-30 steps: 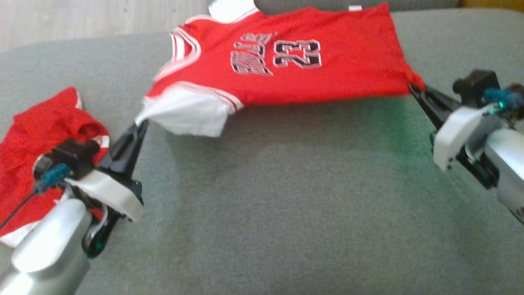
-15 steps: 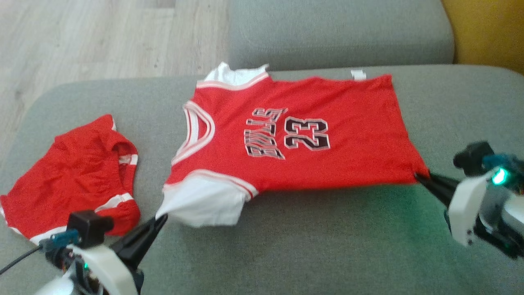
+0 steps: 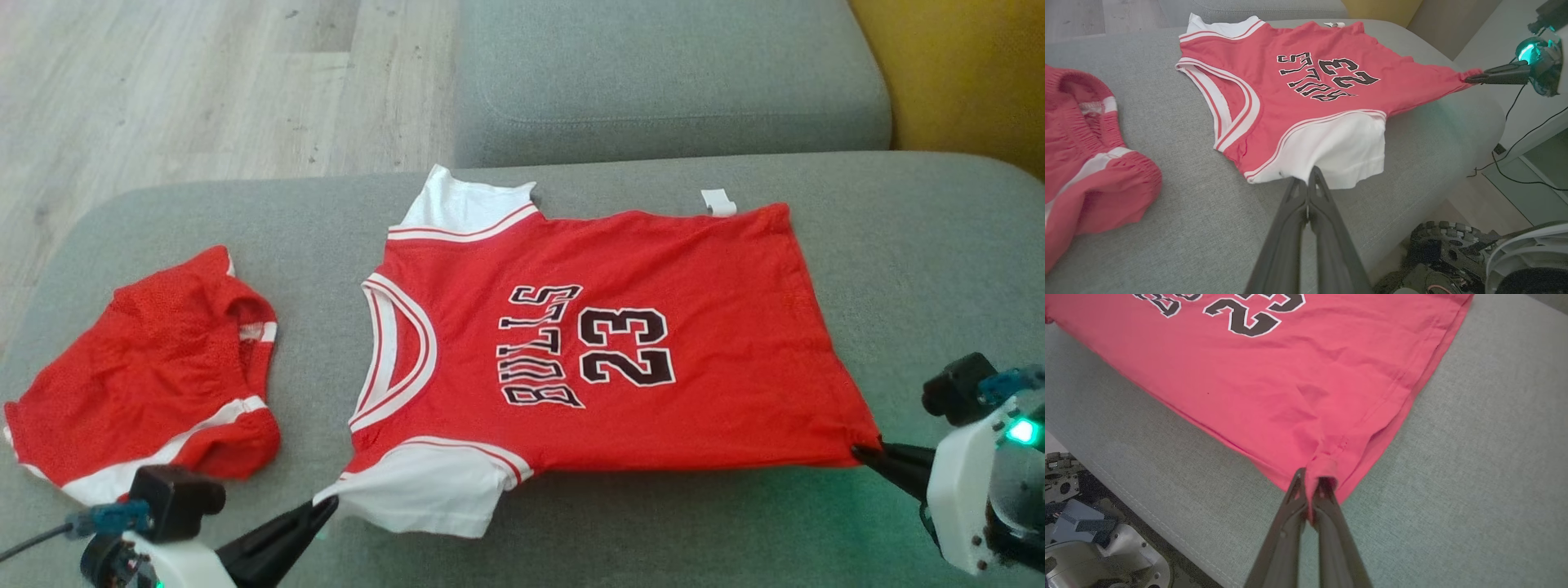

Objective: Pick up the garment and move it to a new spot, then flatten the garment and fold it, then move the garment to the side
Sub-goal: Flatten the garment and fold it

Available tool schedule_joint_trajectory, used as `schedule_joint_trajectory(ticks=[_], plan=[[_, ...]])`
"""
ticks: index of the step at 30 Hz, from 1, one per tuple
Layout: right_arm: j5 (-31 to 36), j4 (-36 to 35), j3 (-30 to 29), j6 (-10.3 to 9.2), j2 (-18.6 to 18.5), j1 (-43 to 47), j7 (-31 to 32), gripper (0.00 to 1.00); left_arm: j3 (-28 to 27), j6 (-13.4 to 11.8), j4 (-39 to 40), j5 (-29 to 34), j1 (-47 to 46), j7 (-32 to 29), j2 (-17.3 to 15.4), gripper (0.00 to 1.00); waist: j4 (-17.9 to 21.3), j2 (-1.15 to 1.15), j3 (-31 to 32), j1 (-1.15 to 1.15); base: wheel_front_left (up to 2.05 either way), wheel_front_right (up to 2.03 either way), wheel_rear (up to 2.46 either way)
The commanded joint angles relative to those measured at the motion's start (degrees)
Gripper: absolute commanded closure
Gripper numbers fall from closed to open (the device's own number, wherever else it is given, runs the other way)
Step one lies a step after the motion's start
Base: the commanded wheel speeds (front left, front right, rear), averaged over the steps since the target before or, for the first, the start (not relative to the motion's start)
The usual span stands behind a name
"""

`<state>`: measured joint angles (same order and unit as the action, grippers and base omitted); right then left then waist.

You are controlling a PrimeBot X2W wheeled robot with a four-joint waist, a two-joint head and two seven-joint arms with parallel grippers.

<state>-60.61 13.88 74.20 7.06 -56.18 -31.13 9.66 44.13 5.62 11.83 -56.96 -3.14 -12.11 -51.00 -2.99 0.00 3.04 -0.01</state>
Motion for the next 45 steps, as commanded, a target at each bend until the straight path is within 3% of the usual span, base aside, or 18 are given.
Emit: schedule_joint_trajectory(ticks=[1, 19, 34, 45], plan=[[-0.8, -0.6, -0.9, 0.43, -2.2, -0.9, 0.4, 1.00, -3.7, -0.3, 1.3, 0.5, -4.4, 0.1, -2.5, 1.00, 0.3, 0.00, -0.6, 0.01, 0.00, 0.00, 0.00], [1.7, 5.6, -1.0, 0.43, 5.0, -14.3, 9.6, 1.00, -2.0, 1.4, -10.4, 4.4, -22.4, -7.9, 1.8, 1.00, 3.5, 0.00, -10.9, 0.01, 0.00, 0.00, 0.00], [2.3, 9.2, -0.9, 0.43, 7.6, -18.4, 9.9, 1.00, 3.1, 1.8, -17.8, 4.5, -33.2, -7.5, 5.3, 1.00, 3.8, 0.00, -14.6, 0.01, 0.00, 0.00, 0.00], [3.2, 11.8, -0.9, 0.43, 10.3, -21.6, 7.1, 1.00, 6.7, 1.9, -23.9, 3.6, -39.5, -5.2, 6.0, 1.00, 4.5, 0.00, -16.6, 0.01, 0.00, 0.00, 0.00]])
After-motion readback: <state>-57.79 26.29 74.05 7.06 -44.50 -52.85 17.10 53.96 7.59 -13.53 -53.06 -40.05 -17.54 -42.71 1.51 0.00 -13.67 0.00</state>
